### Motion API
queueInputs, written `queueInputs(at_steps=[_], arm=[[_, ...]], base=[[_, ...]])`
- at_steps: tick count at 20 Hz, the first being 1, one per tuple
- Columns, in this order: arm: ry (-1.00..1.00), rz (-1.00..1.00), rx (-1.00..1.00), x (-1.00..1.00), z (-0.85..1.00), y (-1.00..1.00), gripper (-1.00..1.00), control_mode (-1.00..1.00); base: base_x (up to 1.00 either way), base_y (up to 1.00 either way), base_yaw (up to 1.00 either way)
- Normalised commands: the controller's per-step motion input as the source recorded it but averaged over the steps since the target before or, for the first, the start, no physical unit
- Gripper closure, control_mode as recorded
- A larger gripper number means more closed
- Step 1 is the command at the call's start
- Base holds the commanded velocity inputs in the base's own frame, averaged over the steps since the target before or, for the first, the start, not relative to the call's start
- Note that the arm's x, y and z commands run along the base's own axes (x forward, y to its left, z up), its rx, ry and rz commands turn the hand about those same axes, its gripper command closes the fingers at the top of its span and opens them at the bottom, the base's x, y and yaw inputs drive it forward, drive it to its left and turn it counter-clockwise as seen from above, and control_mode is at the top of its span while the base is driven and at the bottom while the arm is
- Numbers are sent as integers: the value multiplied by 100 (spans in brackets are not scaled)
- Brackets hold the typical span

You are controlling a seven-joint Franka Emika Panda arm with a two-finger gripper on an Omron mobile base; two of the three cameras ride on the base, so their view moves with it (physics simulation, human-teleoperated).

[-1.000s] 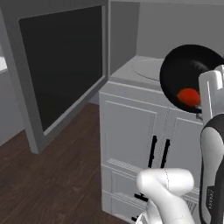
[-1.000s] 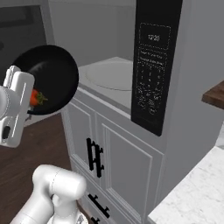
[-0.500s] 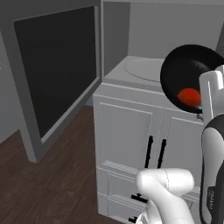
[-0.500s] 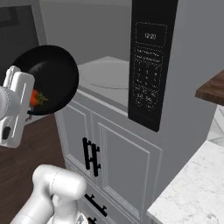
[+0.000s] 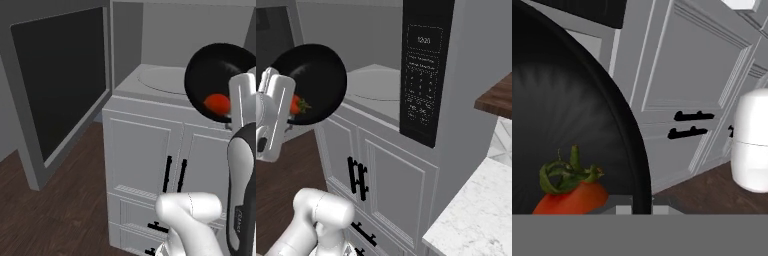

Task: Pick the tomato from the sink and place it in the bowl. Then pick the bowl and place it in the microwave. Then close the microwave door and press the start button.

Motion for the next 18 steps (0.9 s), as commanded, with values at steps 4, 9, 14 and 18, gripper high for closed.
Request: queueInputs(at_steps=[4,9,14,18], arm=[[5,5,0,74,8,-1,100,-100],[4,6,0,81,0,-6,100,-100],[0,10,0,82,-6,-25,100,-100],[0,2,0,65,-9,-30,100,-100]], base=[[0,0,0],[0,0,0],[0,0,0],[0,0,0]])
